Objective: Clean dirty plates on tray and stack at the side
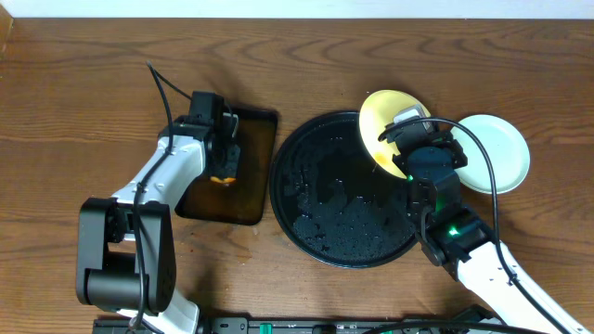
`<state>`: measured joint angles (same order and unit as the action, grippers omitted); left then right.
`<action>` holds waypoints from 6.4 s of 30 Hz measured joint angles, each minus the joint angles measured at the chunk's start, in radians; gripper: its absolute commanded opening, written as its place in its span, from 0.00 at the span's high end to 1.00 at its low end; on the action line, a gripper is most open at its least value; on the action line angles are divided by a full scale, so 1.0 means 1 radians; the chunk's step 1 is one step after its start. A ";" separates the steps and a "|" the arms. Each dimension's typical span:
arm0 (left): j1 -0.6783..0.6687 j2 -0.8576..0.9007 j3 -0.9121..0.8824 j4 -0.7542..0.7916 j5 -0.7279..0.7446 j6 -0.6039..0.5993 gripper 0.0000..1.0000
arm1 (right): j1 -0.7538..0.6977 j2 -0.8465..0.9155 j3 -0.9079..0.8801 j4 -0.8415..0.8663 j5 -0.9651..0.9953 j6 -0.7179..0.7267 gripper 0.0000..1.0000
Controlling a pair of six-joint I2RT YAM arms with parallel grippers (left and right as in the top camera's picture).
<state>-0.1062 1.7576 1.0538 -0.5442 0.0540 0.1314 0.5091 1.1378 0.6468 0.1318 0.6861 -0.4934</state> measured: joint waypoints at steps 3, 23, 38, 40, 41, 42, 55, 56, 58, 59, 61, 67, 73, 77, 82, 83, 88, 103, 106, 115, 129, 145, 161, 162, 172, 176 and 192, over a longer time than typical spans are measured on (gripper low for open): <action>0.012 0.000 -0.031 0.008 0.001 0.012 0.46 | 0.000 0.000 0.000 0.000 0.004 -0.007 0.99; 0.027 -0.304 -0.040 0.003 0.000 -0.034 0.36 | -0.008 0.000 0.000 0.086 0.007 0.048 0.99; 0.027 -0.339 -0.040 -0.021 0.000 -0.047 0.35 | -0.039 0.000 0.000 0.090 0.002 0.122 0.99; 0.027 -0.339 -0.040 -0.021 0.000 -0.047 0.34 | -0.039 0.000 0.000 0.089 0.003 0.124 0.99; 0.027 -0.339 -0.040 -0.021 0.000 -0.047 0.34 | -0.039 0.000 0.000 0.088 0.007 0.131 0.99; 0.027 -0.339 -0.040 -0.021 0.000 -0.048 0.34 | -0.040 0.000 0.000 0.086 0.014 0.143 0.99; 0.027 -0.339 -0.040 -0.025 0.000 -0.056 0.33 | -0.418 0.014 0.000 -0.076 0.033 0.540 0.99; 0.027 -0.339 -0.040 -0.025 0.000 -0.056 0.33 | -0.449 0.022 0.000 -0.082 0.015 0.566 0.99; 0.027 -0.339 -0.040 -0.025 0.000 -0.056 0.33 | -0.509 0.047 0.000 -0.087 -0.027 0.616 0.99; 0.027 -0.339 -0.040 -0.025 0.000 -0.056 0.33 | -0.528 0.057 0.000 -0.089 -0.043 0.632 0.99; 0.027 -0.339 -0.040 -0.025 0.000 -0.056 0.33 | -0.582 0.092 0.000 -0.091 -0.092 0.677 0.99; 0.027 -0.339 -0.040 -0.025 0.001 -0.057 0.29 | -0.675 0.190 0.000 -0.079 -0.198 0.740 0.94; 0.027 -0.339 -0.040 -0.025 0.004 -0.055 0.21 | -0.711 0.246 0.000 -0.059 -0.246 0.771 0.61; 0.027 -0.339 -0.040 -0.026 0.007 -0.060 0.21 | -0.714 0.250 0.000 -0.035 -0.335 0.757 0.42; 0.027 -0.339 -0.040 -0.045 0.008 -0.104 0.21 | -0.712 0.250 0.000 -0.064 -0.546 0.718 0.01; 0.027 -0.339 -0.040 -0.050 0.008 -0.120 0.21 | -0.711 0.250 0.000 -0.083 -0.593 0.713 0.01; 0.036 -0.339 -0.040 -0.094 0.015 -0.213 0.21 | -0.681 0.250 0.004 -0.229 -0.751 0.706 0.01; 0.114 -0.506 -0.047 -0.306 0.019 -0.306 0.20 | -0.654 0.083 0.154 -0.782 -0.838 0.642 0.01; 0.111 -0.623 -0.072 -0.285 0.024 -0.286 0.20 | -0.653 -0.042 0.130 -0.788 -0.825 0.641 0.01; 0.111 -0.959 -0.249 -0.233 0.098 -0.215 0.20 | -0.642 -0.402 -0.008 -0.776 -0.774 0.618 0.01; 0.111 -0.991 -0.261 -0.233 0.105 -0.208 0.20 | -0.642 -0.426 -0.022 -0.830 -0.761 0.615 0.01; 0.111 -0.958 -0.261 -0.233 0.105 -0.208 0.20 | -0.642 -0.425 -0.022 -0.830 -0.760 0.615 0.01; 0.111 -0.955 -0.261 -0.233 0.105 -0.205 0.20 | -0.554 -0.718 -0.171 -0.846 -0.753 0.590 0.01; 0.111 -0.955 -0.261 -0.234 0.105 -0.205 0.20 | -0.541 -0.757 -0.191 -0.842 -0.753 0.587 0.01; 0.111 -0.955 -0.262 -0.234 0.105 -0.205 0.20 | -0.485 -1.032 -0.395 -0.457 -0.752 0.579 0.01; 0.111 -0.955 -0.262 -0.234 0.105 -0.205 0.20 | -0.485 -1.093 -0.504 -0.264 -0.752 0.579 0.01; 0.111 -0.955 -0.262 -0.234 0.105 -0.205 0.20 | -0.481 -1.125 -0.640 -0.198 -0.749 0.481 0.01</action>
<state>0.0044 0.8024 0.7918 -0.7780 0.1593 -0.0738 0.0277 0.0124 0.0067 -0.0662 -0.0631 -0.0120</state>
